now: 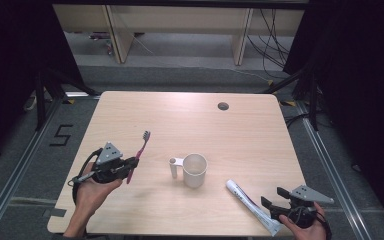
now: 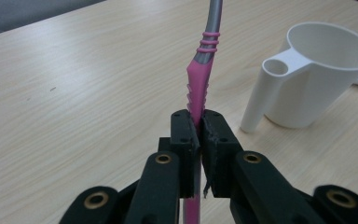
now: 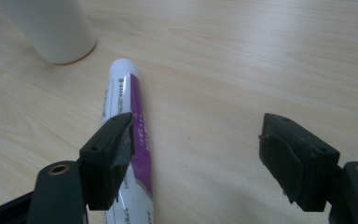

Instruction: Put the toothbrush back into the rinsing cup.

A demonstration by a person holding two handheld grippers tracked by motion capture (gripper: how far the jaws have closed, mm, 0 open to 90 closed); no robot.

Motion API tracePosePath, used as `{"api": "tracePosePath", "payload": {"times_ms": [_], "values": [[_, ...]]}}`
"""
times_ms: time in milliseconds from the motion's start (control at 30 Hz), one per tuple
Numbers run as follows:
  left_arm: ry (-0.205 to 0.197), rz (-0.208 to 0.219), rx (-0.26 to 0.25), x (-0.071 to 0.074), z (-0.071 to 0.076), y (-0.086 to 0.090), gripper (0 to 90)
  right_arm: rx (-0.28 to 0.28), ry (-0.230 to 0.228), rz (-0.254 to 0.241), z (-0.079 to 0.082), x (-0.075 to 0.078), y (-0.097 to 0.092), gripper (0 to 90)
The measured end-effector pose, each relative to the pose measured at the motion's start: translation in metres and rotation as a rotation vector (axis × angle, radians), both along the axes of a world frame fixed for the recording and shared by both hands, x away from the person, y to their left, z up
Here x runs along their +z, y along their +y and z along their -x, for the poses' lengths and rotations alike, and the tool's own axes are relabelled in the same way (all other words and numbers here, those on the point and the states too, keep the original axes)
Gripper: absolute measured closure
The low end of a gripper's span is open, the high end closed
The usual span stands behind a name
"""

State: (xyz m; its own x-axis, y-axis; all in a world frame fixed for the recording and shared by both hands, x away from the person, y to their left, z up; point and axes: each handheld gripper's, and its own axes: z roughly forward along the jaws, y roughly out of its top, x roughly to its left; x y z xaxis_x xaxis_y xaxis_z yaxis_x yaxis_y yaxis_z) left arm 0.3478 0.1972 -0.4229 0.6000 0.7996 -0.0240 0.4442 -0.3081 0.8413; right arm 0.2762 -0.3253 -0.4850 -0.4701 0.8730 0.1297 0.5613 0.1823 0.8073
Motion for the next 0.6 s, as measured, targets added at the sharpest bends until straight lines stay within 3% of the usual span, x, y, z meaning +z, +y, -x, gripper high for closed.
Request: {"api": "tracePosePath", "payload": {"times_ms": [33, 133, 167, 200, 400, 433, 533, 600], "values": [[-0.009, 0.006, 0.0, 0.001, 0.0, -0.001, 83.4, 0.004, -0.013, 0.01, -0.001, 0.0, -0.001, 27.7], [-0.03, 0.048, 0.003, 0.002, 0.001, -0.003, 83.4, -0.006, 0.014, -0.004, 0.001, 0.0, 0.0, 27.8], [-0.038, 0.054, 0.011, 0.002, 0.002, -0.004, 83.4, 0.006, 0.004, 0.005, -0.001, 0.0, -0.001, 27.8], [-0.048, 0.083, 0.007, 0.003, 0.002, -0.005, 83.4, -0.005, 0.011, -0.002, 0.0, 0.0, 0.0, 27.8], [-0.081, 0.131, -0.005, 0.011, 0.005, -0.014, 83.4, 0.01, -0.016, 0.019, -0.001, 0.0, -0.002, 27.8], [-0.084, 0.129, -0.007, 0.012, 0.005, -0.016, 83.4, -0.009, 0.021, -0.014, 0.001, 0.001, 0.001, 27.8], [-0.11, 0.153, -0.017, 0.018, 0.004, -0.023, 83.4, 0.008, -0.015, 0.01, -0.001, 0.0, -0.001, 27.8], [-0.117, 0.162, -0.014, 0.019, 0.004, -0.025, 83.4, 0.007, -0.013, 0.008, -0.001, 0.0, -0.001, 27.8]]}}
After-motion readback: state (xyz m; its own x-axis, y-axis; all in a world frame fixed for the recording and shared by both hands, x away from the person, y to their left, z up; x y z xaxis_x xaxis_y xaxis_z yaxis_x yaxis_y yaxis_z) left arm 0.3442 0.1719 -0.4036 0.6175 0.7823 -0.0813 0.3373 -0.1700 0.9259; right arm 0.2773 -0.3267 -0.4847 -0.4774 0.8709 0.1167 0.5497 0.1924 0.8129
